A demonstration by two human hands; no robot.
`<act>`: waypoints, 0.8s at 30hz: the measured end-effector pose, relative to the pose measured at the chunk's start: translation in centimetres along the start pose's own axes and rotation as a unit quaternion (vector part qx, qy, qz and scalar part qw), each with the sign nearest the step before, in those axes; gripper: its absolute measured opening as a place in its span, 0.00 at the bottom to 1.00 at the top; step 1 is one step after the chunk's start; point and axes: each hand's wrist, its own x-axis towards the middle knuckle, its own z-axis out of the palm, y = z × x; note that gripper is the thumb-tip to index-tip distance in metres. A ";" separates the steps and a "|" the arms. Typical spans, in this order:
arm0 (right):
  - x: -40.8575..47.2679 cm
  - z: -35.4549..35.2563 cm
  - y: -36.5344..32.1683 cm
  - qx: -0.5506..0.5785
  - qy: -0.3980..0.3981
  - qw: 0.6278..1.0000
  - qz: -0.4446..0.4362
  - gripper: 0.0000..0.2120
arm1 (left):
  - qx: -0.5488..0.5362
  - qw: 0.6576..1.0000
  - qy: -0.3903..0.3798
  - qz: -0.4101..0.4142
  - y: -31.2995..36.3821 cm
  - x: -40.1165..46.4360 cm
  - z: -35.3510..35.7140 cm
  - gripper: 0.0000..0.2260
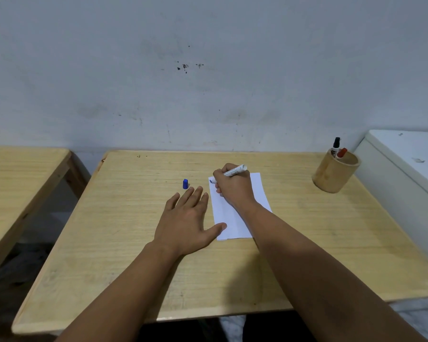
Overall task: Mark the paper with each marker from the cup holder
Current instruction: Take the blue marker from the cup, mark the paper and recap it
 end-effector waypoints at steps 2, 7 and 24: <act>-0.1 -0.1 -0.1 0.027 0.001 1.000 0.009 0.13 | 0.000 1.000 -0.003 0.000 0.1 0.0 -0.2 0.42; -0.1 -1.1 -2.8 0.098 0.062 0.993 -0.027 0.16 | -0.002 1.000 -0.007 -0.004 0.3 -0.1 -0.6 0.42; -2.2 -10.8 -6.4 0.134 0.011 0.990 0.037 0.06 | -0.160 0.963 0.116 -0.185 -1.8 4.1 -3.8 0.09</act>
